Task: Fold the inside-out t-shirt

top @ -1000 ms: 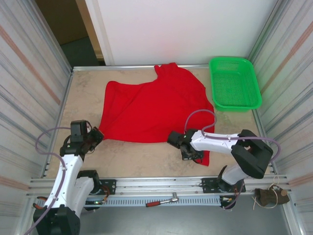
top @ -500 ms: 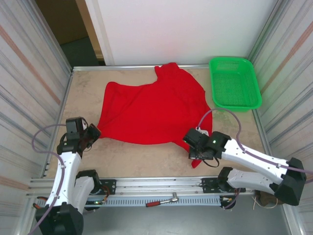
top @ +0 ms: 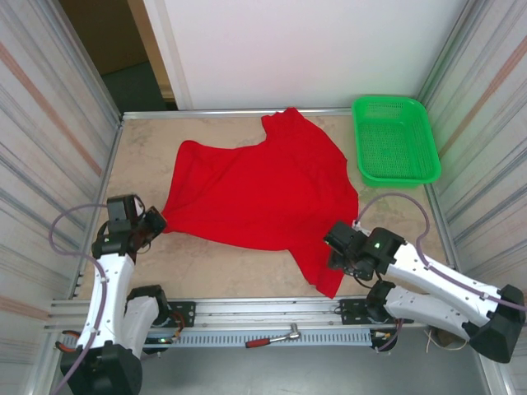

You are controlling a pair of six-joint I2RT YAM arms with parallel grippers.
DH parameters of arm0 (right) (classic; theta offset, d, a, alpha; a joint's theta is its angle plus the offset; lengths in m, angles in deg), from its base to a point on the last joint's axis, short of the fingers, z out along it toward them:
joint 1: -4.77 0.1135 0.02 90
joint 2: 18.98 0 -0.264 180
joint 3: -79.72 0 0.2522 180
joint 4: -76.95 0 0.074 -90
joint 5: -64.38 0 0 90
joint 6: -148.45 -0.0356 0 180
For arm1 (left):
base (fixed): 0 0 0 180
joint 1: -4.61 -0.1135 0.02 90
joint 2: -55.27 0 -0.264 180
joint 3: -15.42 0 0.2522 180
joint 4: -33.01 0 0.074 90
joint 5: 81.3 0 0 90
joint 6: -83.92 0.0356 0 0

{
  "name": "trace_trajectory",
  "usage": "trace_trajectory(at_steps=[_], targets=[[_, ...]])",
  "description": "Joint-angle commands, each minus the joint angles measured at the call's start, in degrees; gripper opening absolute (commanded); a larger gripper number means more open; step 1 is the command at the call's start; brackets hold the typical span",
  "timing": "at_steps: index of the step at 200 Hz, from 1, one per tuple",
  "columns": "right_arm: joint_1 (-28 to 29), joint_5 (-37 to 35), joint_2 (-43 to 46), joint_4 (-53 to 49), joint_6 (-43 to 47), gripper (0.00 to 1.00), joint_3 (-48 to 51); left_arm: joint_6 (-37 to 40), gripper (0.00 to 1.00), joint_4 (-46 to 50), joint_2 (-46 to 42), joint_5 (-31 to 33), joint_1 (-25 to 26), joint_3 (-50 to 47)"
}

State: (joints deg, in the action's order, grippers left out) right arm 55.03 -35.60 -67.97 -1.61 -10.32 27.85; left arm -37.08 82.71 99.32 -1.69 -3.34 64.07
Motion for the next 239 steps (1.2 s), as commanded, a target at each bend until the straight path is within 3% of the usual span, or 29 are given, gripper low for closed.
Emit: trace_trajectory(at_steps=[1, 34, 58, 74, 86, 102, 138, 171, 200, 239], targets=[[-3.7, 0.7, 1.0, 1.8, -1.4, 0.62, 2.0, 2.6, 0.0, 0.9, 0.7, 1.5, -0.7, 2.1], [-12.5, 5.2, -2.0, 11.0, 5.4, 0.59, 1.6, 2.2, 0.0, 2.3, 0.0, 2.4, -0.8, 1.8], [-15.9, 5.6, -8.2, 15.2, 10.2, 0.57, -2.8, 0.8, 0.01, 4.8, -3.5, 3.9, -1.3, 1.8], [-18.1, 5.5, -13.8, 16.9, 13.5, 0.57, -7.1, -0.6, 0.39, 5.1, -4.1, 3.3, -1.3, 1.9], [-19.3, 5.5, -17.3, 18.7, 15.4, 0.57, -10.0, -1.5, 0.55, 4.1, -4.3, 2.2, -1.3, 2.3], [-21.4, 6.7, -21.8, 21.6, 17.3, 0.57, -13.0, -2.3, 0.64, 2.2, -4.1, 2.0, -1.3, 3.9], [-25.0, 10.6, -33.0, 29.3, 17.3, 0.57, -15.7, -2.9, 0.67, -8.1, 5.7, -8.4, 0.0, 6.9], [-25.3, 10.7, -39.6, 31.7, 12.4, 0.56, -14.0, -0.9, 0.68, -13.9, 21.0, -9.9, 10.6, 9.0], [-24.7, 9.4, -37.5, 31.7, 6.1, 0.56, -7.3, -3.5, 0.68, -19.6, 26.3, -7.9, 15.5, 4.4], [-23.9, 7.4, -28.7, 28.5, -2.1, 0.58, 2.0, -7.0, 0.68, -23.7, 26.5, -6.8, 16.1, -4.1]])
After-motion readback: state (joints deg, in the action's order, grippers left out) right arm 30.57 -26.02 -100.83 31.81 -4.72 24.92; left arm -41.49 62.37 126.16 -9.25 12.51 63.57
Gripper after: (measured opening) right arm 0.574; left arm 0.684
